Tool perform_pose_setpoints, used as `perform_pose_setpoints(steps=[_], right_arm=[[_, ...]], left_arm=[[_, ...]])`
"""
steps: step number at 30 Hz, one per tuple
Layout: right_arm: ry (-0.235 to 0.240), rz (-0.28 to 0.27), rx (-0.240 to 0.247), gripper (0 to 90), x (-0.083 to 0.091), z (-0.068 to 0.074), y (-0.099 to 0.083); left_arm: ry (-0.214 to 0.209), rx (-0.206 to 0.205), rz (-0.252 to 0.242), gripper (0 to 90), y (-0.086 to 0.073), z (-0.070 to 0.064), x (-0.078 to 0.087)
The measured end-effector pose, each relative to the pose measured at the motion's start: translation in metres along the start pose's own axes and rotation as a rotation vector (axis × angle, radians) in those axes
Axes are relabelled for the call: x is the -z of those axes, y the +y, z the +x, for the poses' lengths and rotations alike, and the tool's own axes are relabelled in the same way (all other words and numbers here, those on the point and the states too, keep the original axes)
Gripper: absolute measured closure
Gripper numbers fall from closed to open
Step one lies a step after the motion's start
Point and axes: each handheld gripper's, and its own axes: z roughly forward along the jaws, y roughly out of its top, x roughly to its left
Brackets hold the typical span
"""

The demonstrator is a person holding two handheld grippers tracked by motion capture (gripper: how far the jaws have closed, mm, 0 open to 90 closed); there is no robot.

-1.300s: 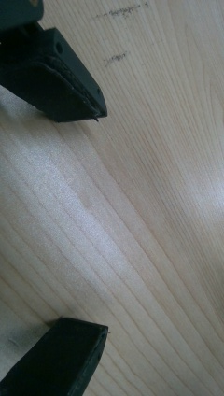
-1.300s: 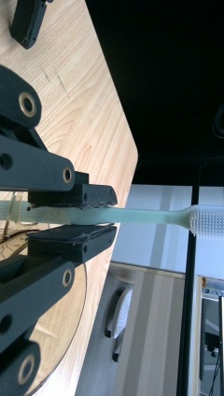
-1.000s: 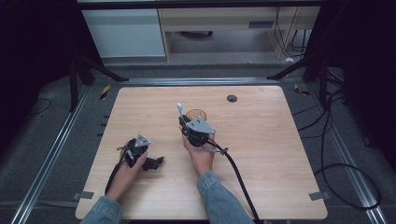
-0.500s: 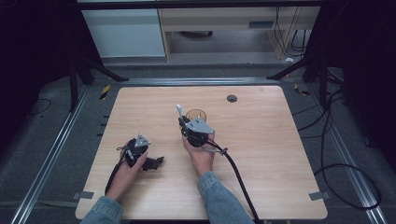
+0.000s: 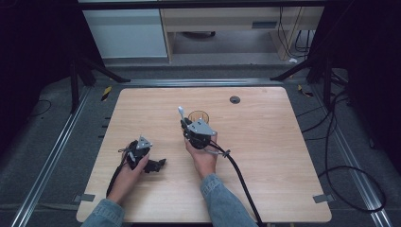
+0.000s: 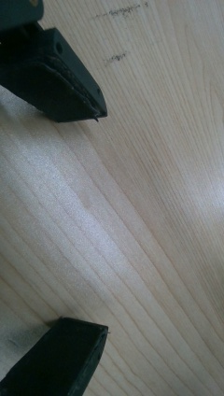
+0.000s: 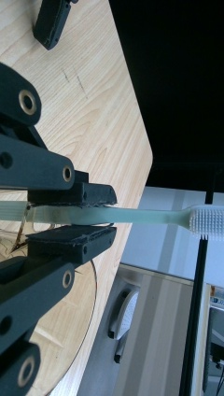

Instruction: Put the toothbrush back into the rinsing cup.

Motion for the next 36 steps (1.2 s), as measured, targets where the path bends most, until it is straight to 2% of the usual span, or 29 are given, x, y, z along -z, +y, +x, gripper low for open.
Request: perform_pose_setpoints(steps=[12, 28, 36], right_arm=[[-0.004, -0.002, 0.006, 71.3, -0.0001, -0.0001, 0.0004], [-0.007, -0.012, 0.022, 68.3, 0.001, -0.0002, 0.0027], [-0.016, -0.009, 0.021, 64.0, 0.0019, -0.0014, 0.0036]], left_arm=[[0.0, 0.001, -0.001, 0.0, 0.0, 0.0, 0.0], [0.0, -0.001, 0.0, 0.0, 0.0, 0.0, 0.0], [0.0, -0.001, 0.0, 0.0, 0.0, 0.0, 0.0]])
